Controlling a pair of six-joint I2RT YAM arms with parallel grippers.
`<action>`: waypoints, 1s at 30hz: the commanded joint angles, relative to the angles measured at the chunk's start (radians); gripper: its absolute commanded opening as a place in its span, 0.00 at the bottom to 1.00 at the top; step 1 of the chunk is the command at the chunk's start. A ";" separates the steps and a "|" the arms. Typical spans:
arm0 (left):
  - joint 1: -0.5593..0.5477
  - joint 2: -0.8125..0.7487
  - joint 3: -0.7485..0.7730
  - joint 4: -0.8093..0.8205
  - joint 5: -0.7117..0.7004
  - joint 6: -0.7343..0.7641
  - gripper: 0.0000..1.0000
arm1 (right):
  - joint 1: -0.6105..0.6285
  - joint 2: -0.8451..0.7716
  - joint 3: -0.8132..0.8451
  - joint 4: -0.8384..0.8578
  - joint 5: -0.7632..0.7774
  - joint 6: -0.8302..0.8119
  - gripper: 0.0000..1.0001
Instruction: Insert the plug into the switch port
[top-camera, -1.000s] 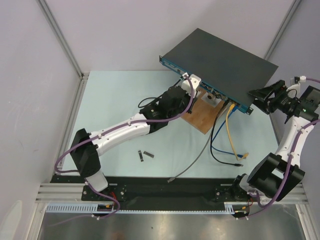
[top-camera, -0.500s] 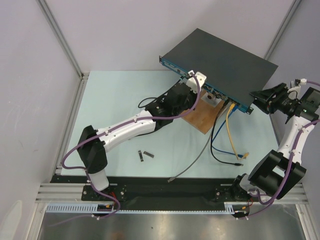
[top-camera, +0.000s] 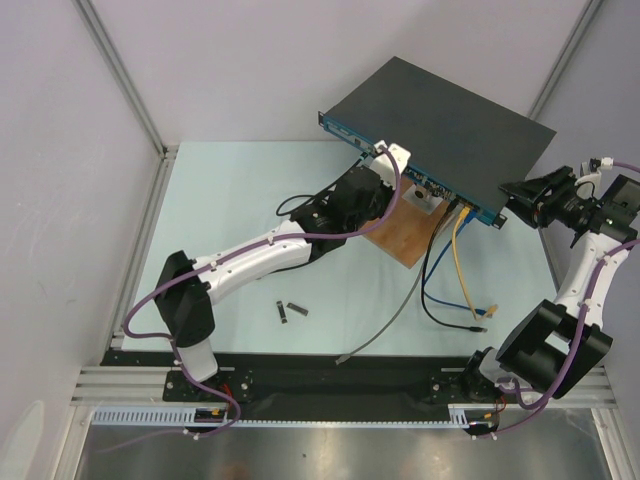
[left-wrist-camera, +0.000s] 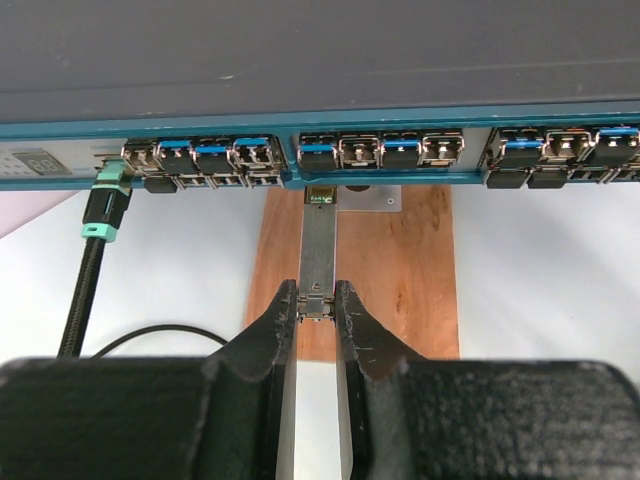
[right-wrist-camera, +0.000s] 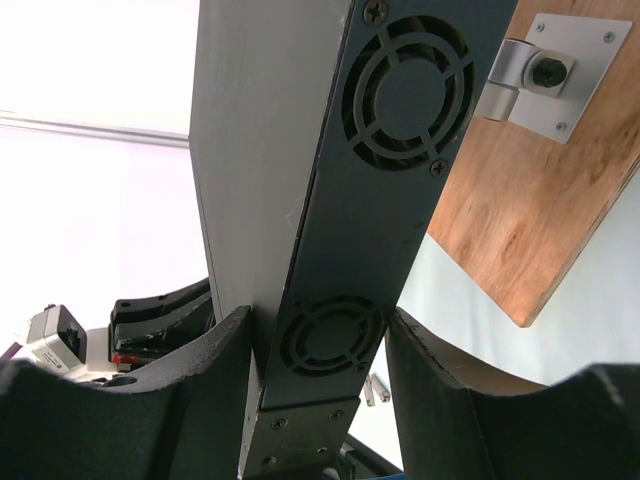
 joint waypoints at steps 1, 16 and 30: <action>0.004 -0.017 0.053 0.032 -0.030 0.021 0.00 | 0.023 -0.006 0.007 0.105 -0.036 -0.005 0.00; 0.010 -0.009 0.057 0.064 0.002 0.018 0.00 | 0.028 -0.014 -0.012 0.120 -0.045 -0.005 0.00; 0.017 0.017 0.063 0.065 0.029 0.010 0.00 | 0.029 -0.026 -0.029 0.149 -0.053 0.021 0.00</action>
